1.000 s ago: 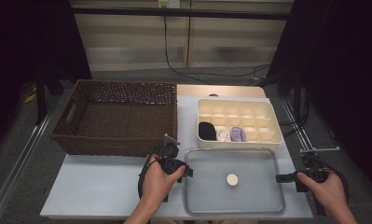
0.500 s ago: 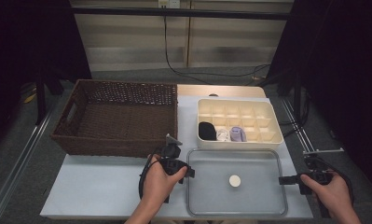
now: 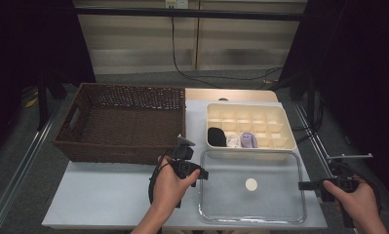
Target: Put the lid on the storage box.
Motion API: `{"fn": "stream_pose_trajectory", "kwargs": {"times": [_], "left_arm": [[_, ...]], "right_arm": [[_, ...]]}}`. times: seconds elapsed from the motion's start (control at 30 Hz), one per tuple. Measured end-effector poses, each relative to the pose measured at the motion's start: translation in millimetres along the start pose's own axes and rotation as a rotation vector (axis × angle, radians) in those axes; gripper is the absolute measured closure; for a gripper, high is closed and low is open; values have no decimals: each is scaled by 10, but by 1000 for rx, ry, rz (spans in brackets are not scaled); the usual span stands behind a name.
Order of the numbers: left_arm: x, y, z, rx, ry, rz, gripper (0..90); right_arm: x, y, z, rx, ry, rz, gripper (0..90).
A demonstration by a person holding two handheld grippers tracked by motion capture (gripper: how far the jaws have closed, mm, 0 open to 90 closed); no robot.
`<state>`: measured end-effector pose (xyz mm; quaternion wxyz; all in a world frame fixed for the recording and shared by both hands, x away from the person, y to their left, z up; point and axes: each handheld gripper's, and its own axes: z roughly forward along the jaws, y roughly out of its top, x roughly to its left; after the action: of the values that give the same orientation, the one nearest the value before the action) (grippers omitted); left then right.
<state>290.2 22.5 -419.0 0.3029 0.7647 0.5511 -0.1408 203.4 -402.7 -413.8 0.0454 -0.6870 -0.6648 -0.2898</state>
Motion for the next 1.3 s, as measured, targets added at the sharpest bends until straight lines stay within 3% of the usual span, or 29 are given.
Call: {"fn": "stream_pose_trajectory", "kwargs": {"times": [0.5,1.3], "left_arm": [[-54,225,-114,-22,0,-7,731],[-57,719,-156,-41,-14,4,732]], "right_arm": [[21,122,-55,-22,17,7,788],[51,557,-140,-54,3,26,788]]}}
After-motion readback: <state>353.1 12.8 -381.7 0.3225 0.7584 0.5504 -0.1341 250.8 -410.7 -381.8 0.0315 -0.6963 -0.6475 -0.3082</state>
